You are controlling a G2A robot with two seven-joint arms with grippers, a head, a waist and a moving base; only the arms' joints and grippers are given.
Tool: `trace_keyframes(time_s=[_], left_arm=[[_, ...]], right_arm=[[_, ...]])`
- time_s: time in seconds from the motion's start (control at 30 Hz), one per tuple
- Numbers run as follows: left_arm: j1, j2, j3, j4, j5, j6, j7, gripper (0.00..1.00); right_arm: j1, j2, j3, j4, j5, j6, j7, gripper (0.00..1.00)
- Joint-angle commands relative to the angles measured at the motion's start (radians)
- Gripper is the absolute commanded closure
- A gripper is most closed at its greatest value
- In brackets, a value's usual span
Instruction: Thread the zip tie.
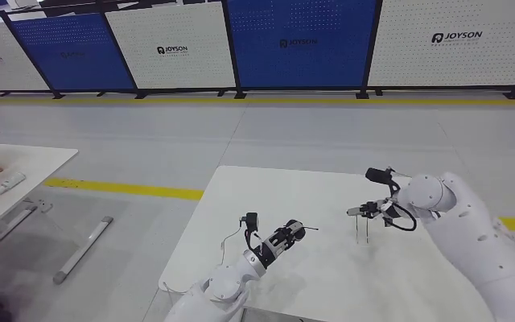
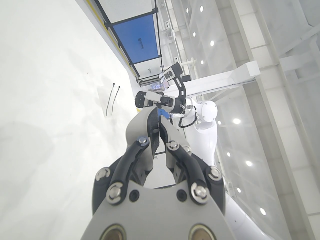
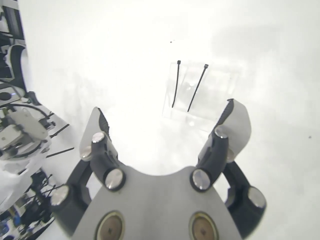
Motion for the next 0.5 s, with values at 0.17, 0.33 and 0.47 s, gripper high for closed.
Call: trace_keyframes(time_s=[0.17,0.33,0.47], left_arm=[[0.000,0.000,0.000,0.000,0.000,0.000,0.000,1.00],[0.000,0.000,0.000,0.000,0.000,0.000,0.000,1.00],[0.000,0.000,0.000,0.000,0.000,0.000,0.000,1.00]], right_arm=[[-0.023,-0.003,-0.007,-0.015,-0.018,0.020,0.006,0.00],[-0.023,-0.003,-0.007,-0.015,-0.018,0.020,0.006,0.00],[-0.042,0.000,0.004,-0.025,-0.016,0.007,-0.034,0.00]])
